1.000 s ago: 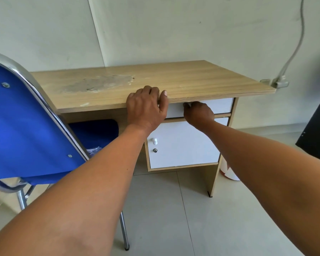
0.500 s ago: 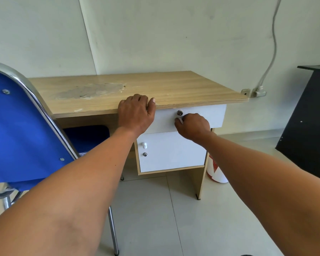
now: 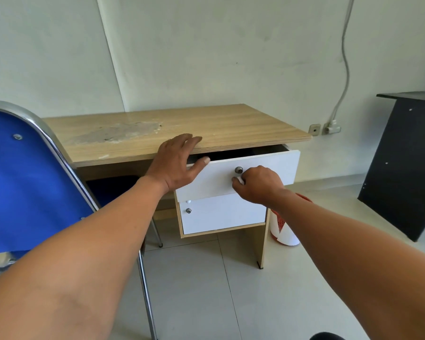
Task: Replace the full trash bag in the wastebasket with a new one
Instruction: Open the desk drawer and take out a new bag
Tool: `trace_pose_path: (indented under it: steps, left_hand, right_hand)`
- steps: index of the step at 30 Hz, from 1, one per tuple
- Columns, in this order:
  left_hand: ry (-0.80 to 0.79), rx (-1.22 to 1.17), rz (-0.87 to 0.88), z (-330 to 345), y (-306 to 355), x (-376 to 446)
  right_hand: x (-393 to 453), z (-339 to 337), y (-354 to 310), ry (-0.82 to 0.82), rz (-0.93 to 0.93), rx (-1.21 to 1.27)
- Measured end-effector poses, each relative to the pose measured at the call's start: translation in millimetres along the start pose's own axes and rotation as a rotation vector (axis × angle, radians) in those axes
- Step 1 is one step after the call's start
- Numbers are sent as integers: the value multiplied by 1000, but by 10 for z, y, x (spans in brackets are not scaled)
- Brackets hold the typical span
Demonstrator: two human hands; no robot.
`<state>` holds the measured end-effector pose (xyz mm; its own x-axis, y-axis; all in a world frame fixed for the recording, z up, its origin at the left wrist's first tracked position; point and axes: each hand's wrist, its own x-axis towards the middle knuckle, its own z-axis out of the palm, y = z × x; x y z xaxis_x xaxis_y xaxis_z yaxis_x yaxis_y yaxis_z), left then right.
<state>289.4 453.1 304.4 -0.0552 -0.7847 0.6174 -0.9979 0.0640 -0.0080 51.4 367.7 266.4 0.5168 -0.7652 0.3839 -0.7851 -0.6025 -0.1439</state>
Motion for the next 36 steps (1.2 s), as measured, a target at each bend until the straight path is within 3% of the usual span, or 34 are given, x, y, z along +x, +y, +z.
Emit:
trace_pose_path:
  steps: [3,6,10,12,14,16,18,22,28,34,36]
  left_hand:
    - [85,280,171,-81,92,-85]
    - [52,379,269,-80,176,-145]
    - [-254,169,81,-49,286,-222]
    - [-272,159,46,-62,324,-229]
    - [-266,170,57,-72,347,-231]
    - [-282,161,47,-79,343,-226]
    - [-307,149,31,-77,328,-218]
    - [-313,130,40,-100,310,-206]
    - [-295,89,42,-62,261,-213]
    - [-260,46,23,-52,221,-210]
    - [-171,52,73,-41,186,-222]
  right_hand:
    - [-94,12,-11,12,-7,-7]
    - [-159,19,-34,12,0,20]
    - [-197,13,-55,-41,-18,32]
    - [-210,-83,-38,-66,-59,-21]
    - [-202,-256,-4,23,-142,-72]
    - [-148,-448,21,214,-189,-69]
    - [-20,-617,51,299,-118,-90]
    - [265,-766,154,-64,172,-113]
    - [575,-645,18,-456,153,-60]
    - [649,-596,-72,-508,236,-22]
    - [656,-586,-99,-517,263,-1]
